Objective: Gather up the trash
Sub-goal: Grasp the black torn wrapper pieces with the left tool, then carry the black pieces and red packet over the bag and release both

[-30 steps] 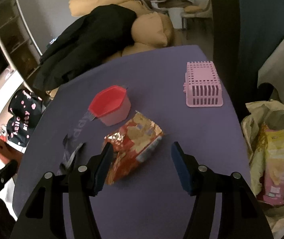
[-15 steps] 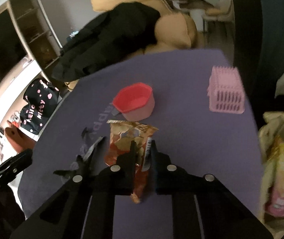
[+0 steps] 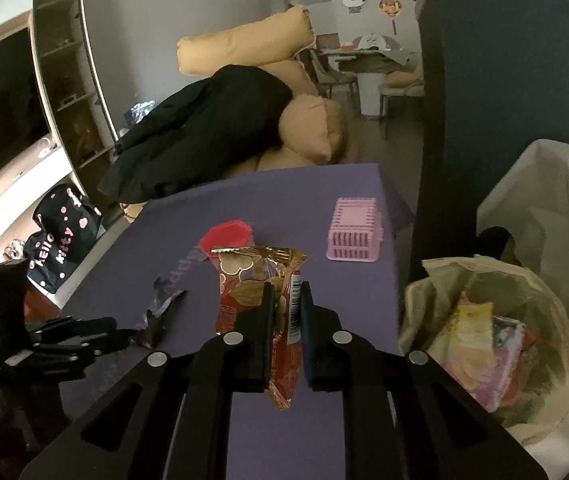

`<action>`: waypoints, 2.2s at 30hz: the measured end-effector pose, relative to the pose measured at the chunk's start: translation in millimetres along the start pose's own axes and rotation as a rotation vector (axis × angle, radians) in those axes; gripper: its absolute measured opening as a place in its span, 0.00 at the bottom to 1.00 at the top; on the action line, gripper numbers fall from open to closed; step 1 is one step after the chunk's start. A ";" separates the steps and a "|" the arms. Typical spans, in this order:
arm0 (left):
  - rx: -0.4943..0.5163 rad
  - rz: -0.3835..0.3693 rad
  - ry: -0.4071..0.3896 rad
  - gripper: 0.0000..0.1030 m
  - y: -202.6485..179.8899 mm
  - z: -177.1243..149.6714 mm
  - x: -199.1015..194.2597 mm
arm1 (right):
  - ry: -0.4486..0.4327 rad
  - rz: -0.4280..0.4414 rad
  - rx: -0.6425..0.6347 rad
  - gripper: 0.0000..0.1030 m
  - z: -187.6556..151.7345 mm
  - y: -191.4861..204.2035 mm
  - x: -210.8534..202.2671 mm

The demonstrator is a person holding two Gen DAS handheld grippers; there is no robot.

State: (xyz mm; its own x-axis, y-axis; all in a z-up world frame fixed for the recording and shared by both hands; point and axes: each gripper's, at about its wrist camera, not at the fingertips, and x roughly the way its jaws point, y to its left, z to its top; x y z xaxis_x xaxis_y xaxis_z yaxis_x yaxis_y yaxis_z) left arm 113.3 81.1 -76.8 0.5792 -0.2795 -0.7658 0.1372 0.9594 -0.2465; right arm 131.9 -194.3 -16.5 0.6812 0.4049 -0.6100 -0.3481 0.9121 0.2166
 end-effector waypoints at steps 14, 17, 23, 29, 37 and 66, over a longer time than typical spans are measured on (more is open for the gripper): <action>-0.054 0.047 0.004 0.31 -12.7 20.7 19.7 | -0.041 0.025 0.029 0.13 -3.2 -21.5 -18.6; -0.056 0.054 -0.068 0.31 -19.3 30.7 -7.8 | -0.071 0.034 0.000 0.13 5.1 -16.8 -28.2; -0.046 0.073 -0.235 0.31 -40.8 59.5 -70.3 | -0.160 0.046 -0.084 0.13 29.1 0.7 -56.9; 0.010 0.099 -0.376 0.32 -77.6 75.6 -112.7 | -0.227 0.041 -0.147 0.13 44.7 4.1 -81.5; 0.089 0.060 -0.404 0.32 -132.0 78.5 -119.9 | -0.295 0.002 -0.178 0.13 48.5 -17.1 -113.9; 0.251 -0.319 -0.013 0.32 -287.8 95.8 81.6 | -0.324 -0.294 0.061 0.13 5.0 -186.8 -156.8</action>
State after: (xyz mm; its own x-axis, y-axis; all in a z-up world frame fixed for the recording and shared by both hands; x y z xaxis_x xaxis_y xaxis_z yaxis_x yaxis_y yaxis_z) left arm 198.0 -214.2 -11.4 0.4857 -0.5658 -0.6663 0.5026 0.8044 -0.3167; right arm 93.3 -427.9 42.5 0.9157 0.1184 -0.3840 -0.0775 0.9897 0.1204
